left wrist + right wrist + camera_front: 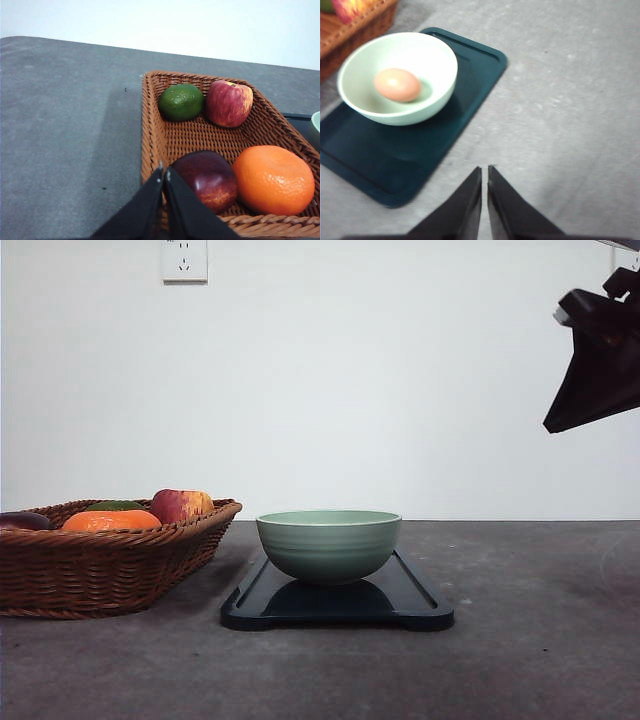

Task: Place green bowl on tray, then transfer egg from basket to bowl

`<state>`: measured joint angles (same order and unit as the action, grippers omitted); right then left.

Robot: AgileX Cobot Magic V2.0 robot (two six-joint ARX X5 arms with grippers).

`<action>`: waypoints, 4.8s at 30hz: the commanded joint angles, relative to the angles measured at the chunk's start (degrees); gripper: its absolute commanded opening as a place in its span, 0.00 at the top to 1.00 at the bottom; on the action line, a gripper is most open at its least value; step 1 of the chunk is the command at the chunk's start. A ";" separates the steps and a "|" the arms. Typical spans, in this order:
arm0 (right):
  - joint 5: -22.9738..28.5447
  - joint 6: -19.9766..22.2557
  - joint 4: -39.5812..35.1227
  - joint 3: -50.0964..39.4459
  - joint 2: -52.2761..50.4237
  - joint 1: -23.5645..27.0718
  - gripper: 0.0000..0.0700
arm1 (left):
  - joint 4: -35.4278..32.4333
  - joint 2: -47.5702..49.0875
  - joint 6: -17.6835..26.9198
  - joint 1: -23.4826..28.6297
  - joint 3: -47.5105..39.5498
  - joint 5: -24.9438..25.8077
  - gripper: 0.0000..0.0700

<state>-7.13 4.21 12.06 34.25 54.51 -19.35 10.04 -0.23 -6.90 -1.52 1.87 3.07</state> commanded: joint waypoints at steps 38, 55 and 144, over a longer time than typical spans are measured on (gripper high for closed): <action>4.16 -6.80 -8.78 -33.59 -54.30 18.14 0.98 | -0.94 0.00 -0.06 0.07 -1.09 -0.13 1.00; 4.17 -6.78 -9.44 -33.56 -54.30 18.14 0.98 | -0.92 -0.02 -0.06 0.07 -1.09 -0.13 1.00; 4.17 -6.78 -9.44 -33.56 -54.30 18.14 0.98 | -0.92 -0.02 -0.06 0.07 -1.09 -0.13 1.00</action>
<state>-2.96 -1.93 3.40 0.93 0.21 -1.17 10.02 -0.25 -6.92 -1.52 1.87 3.07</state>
